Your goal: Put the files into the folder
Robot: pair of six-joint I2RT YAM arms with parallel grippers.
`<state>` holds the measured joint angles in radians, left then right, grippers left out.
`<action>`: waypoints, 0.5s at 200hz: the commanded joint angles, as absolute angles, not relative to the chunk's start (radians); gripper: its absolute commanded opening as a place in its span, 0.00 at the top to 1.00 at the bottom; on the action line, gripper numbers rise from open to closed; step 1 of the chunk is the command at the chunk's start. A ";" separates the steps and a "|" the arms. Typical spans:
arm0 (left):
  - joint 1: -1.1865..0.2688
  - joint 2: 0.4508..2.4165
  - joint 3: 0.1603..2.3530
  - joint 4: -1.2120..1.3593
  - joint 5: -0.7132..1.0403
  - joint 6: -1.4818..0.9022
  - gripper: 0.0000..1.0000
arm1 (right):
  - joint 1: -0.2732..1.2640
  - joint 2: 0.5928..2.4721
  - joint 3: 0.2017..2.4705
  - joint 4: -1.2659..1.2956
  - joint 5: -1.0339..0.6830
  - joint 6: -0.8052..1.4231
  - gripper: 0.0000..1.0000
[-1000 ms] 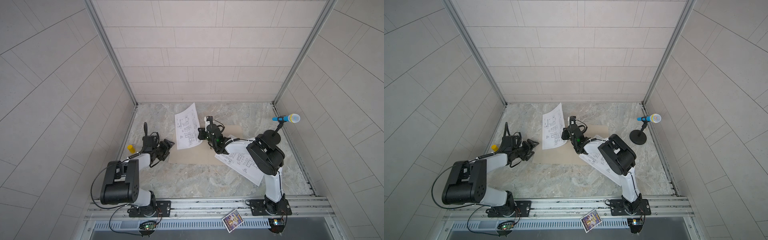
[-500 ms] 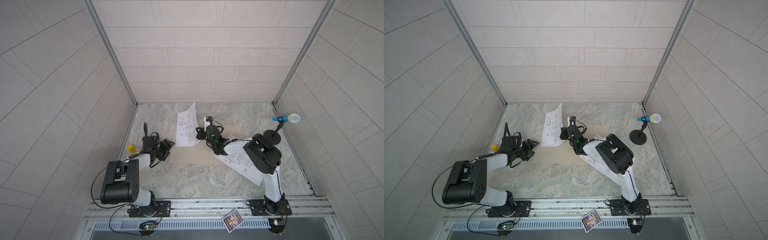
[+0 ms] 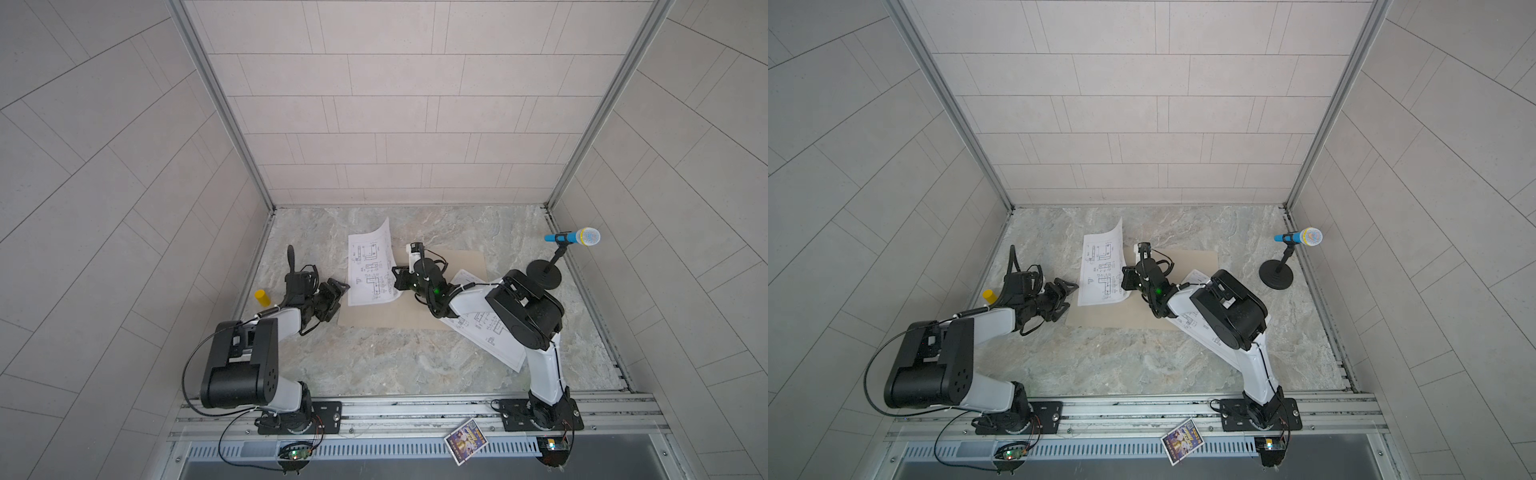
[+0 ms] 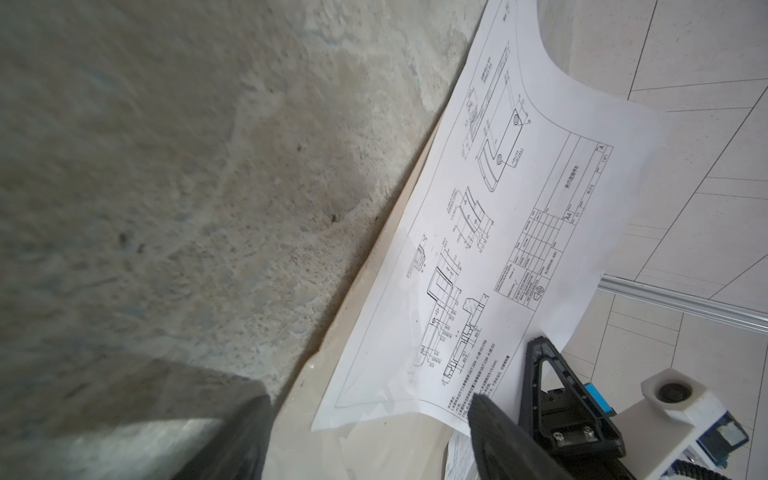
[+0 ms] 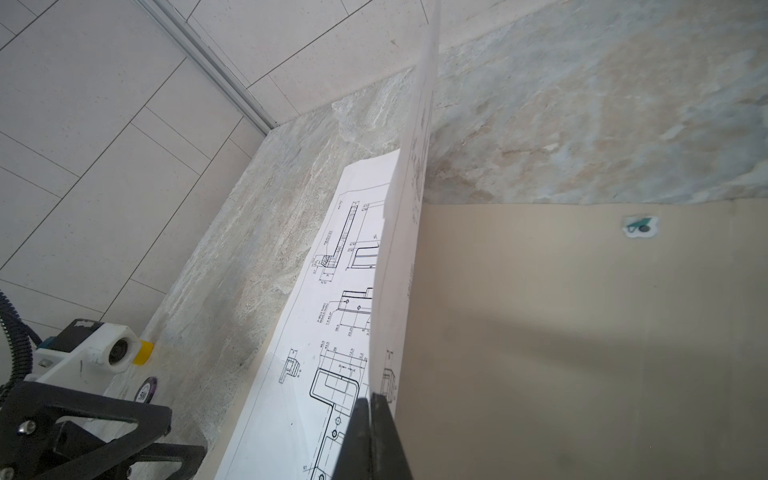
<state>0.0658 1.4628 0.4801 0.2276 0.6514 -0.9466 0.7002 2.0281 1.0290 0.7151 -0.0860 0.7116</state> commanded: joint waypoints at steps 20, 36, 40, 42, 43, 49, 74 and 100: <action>0.061 1.472 0.448 0.142 0.631 -0.947 0.19 | 0.708 1.968 0.995 0.739 -0.084 0.726 1.00; 0.063 1.470 0.448 0.141 0.630 -0.945 0.19 | 0.713 1.964 0.980 0.756 -0.075 0.733 1.00; 0.061 1.469 0.448 0.141 0.629 -0.945 0.19 | 0.712 1.963 0.977 0.757 -0.074 0.735 1.00; 0.061 1.468 0.448 0.141 0.629 -0.945 0.19 | 0.713 1.962 0.977 0.757 -0.073 0.736 1.00; 0.062 1.469 0.448 0.140 0.629 -0.945 0.19 | 0.712 1.962 0.976 0.757 -0.072 0.737 1.00; 0.062 1.469 0.448 0.139 0.630 -0.945 0.19 | 0.713 1.962 0.973 0.758 -0.067 0.740 1.00; 0.061 1.466 0.446 0.135 0.629 -0.944 0.19 | 0.717 1.963 0.965 0.763 -0.051 0.747 1.00; 0.062 1.463 0.445 0.135 0.630 -0.942 0.19 | 0.723 1.968 0.961 0.756 -0.044 0.744 1.00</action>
